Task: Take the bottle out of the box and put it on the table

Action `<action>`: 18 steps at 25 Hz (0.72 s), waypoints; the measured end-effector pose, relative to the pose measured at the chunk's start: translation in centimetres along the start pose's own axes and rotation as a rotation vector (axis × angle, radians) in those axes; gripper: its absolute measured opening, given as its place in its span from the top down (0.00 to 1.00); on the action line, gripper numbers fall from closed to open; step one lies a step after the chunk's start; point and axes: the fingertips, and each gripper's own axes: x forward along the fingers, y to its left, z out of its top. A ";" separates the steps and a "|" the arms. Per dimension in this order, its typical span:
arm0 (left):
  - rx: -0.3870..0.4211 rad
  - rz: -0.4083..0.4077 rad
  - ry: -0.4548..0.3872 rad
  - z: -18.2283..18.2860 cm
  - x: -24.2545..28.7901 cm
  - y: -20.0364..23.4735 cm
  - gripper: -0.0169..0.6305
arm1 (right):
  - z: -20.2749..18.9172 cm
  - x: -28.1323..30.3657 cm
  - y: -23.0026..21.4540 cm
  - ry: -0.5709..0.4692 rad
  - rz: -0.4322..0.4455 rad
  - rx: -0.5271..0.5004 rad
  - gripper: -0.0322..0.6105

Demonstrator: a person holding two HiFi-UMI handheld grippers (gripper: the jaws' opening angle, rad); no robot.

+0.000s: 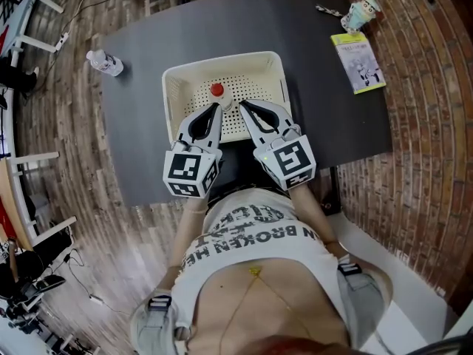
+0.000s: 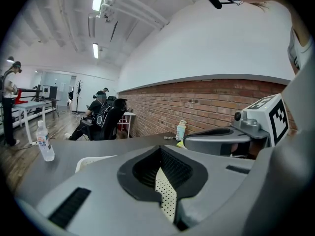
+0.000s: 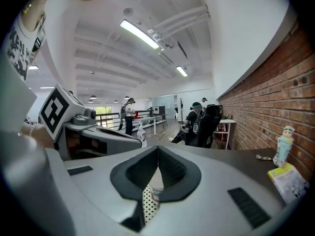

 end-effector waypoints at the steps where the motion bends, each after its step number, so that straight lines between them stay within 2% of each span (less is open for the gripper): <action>1: 0.000 0.002 0.007 -0.1 0.2 0.2 0.96 | -0.1 0.1 -0.1 0.003 -0.002 0.001 0.94; 9: 0.034 0.016 0.114 -2.3 1.9 2.2 0.96 | -0.5 0.6 -0.8 0.019 -0.018 0.013 0.94; 10: 0.038 0.012 0.125 -2.5 2.2 2.3 0.91 | -0.6 0.6 -0.9 0.022 -0.022 0.014 0.94; 11: 0.045 0.010 0.135 -2.8 2.5 2.4 0.81 | -0.7 0.5 -1.1 0.025 -0.026 0.015 0.94; 12: 0.055 0.009 0.146 -3.0 2.9 2.6 0.76 | -0.9 0.5 -1.3 0.028 -0.029 0.017 0.94; 18: 0.115 -0.010 0.187 -3.9 5.1 2.8 0.72 | -1.2 0.5 -2.0 0.037 -0.043 0.021 0.94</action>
